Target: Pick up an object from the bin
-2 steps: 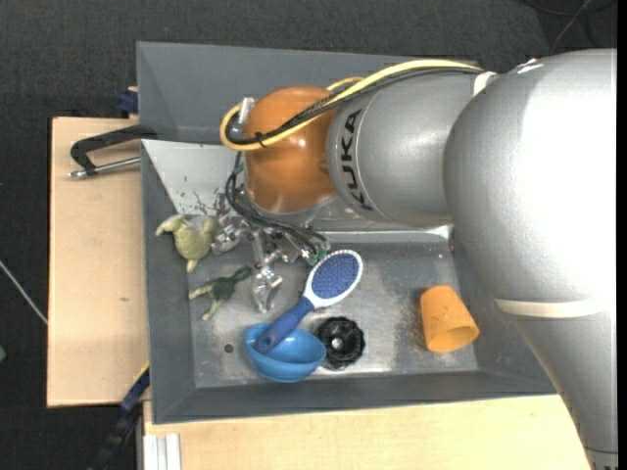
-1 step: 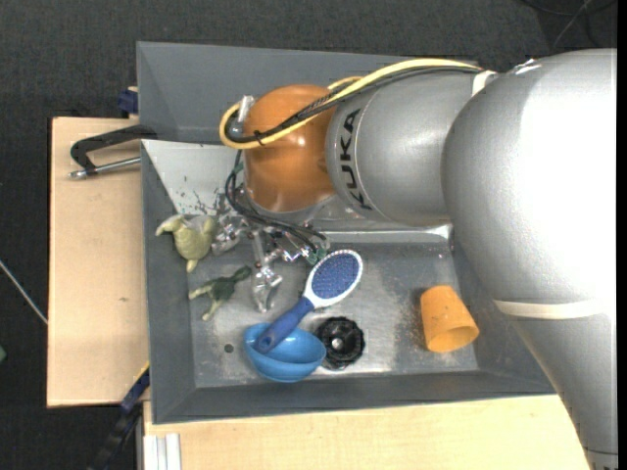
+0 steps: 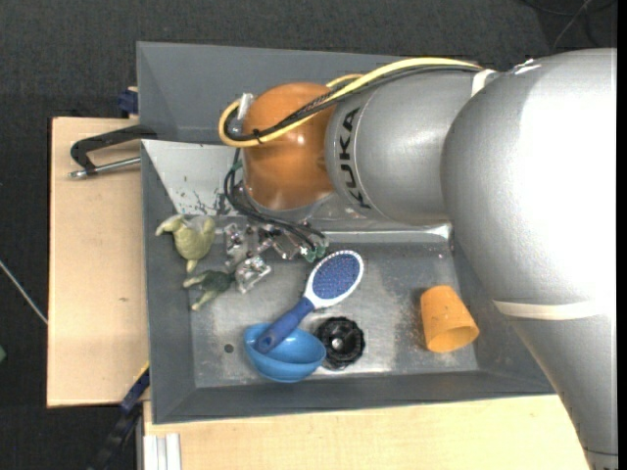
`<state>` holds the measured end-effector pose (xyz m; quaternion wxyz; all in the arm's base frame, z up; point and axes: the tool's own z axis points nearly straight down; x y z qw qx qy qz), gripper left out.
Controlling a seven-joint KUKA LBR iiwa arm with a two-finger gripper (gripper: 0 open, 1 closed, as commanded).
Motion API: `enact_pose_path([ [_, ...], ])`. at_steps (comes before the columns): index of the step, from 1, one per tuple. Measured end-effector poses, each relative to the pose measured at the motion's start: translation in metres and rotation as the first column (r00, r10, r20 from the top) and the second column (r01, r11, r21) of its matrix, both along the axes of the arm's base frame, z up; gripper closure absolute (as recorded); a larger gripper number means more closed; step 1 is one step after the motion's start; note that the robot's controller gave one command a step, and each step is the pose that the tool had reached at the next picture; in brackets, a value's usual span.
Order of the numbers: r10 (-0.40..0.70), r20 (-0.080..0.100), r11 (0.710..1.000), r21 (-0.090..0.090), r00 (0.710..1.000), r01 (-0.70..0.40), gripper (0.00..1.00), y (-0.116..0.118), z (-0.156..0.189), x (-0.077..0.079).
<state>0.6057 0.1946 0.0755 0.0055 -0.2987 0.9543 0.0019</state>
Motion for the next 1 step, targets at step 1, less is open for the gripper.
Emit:
enact_pose_path([
  [1,-0.001,0.002,1.0,-0.002,1.0,0.001,1.0,0.0018,0.0602,0.0025],
])
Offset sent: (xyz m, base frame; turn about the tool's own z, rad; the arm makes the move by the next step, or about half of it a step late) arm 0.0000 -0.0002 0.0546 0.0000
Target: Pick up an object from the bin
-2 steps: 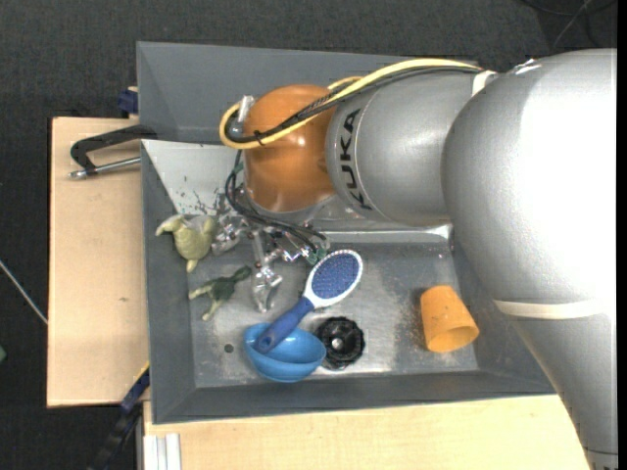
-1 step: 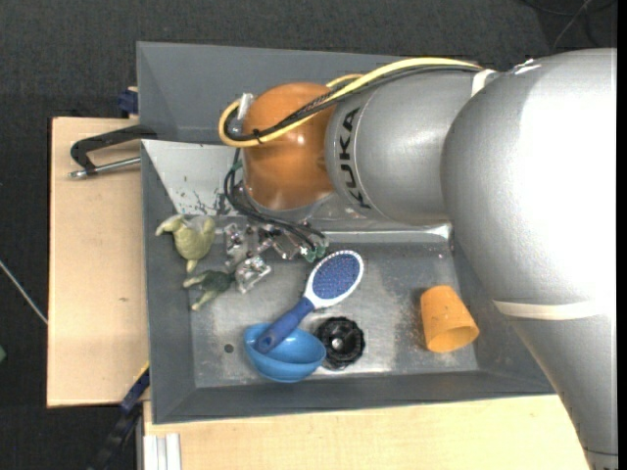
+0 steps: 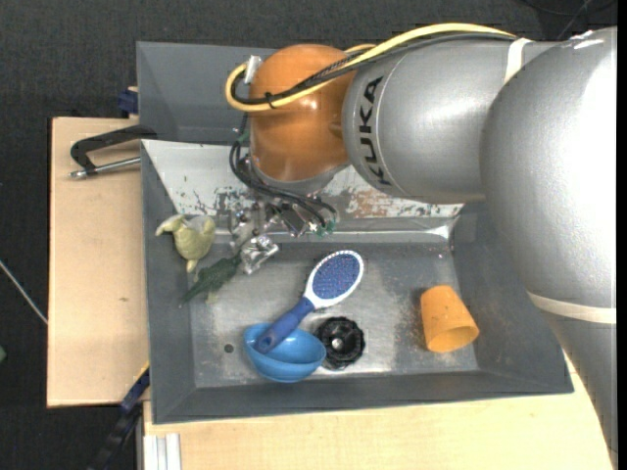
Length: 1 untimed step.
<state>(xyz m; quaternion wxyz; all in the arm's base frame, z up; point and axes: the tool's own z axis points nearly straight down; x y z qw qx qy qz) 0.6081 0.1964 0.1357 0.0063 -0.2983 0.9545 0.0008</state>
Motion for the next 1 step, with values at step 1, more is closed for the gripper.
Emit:
enact_pose_path([
  [1,-0.001,0.001,1.0,0.0,1.0,0.001,1.0,0.0019,0.0539,0.0025],
])
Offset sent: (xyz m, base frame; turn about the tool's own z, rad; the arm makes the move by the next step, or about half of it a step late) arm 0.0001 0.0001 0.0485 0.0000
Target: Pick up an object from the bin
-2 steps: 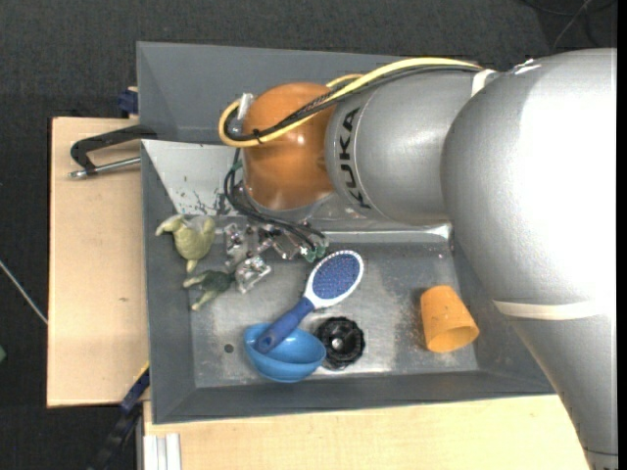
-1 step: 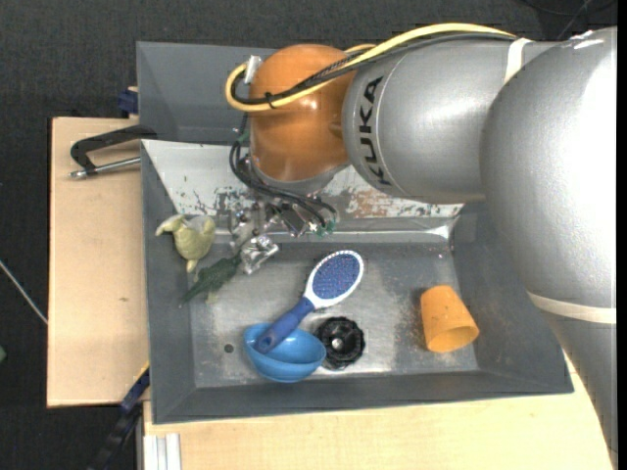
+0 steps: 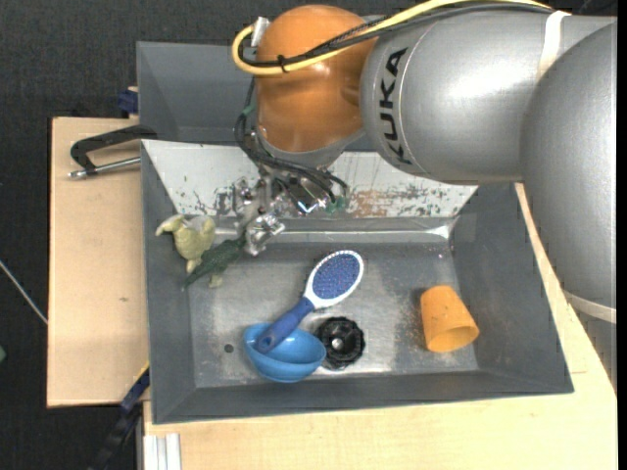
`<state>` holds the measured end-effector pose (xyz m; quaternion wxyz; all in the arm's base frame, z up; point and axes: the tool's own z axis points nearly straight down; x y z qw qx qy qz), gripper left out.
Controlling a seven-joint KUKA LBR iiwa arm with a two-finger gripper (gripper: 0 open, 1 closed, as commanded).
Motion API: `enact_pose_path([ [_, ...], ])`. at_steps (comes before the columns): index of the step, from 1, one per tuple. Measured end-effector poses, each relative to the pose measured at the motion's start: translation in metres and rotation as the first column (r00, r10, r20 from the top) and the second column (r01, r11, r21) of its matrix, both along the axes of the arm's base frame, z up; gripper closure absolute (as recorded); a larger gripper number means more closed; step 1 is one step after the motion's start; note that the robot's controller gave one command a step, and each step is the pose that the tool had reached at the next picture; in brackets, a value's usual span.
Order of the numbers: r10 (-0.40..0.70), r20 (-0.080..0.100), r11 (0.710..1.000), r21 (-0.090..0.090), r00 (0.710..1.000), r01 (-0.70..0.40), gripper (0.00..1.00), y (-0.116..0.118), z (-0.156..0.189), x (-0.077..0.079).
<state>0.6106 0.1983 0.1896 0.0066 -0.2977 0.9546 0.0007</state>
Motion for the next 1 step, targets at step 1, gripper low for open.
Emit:
enact_pose_path([
  [1,-0.002,-0.005,1.0,-0.001,1.0,0.002,1.0,0.001,0.0116,0.0014],
])
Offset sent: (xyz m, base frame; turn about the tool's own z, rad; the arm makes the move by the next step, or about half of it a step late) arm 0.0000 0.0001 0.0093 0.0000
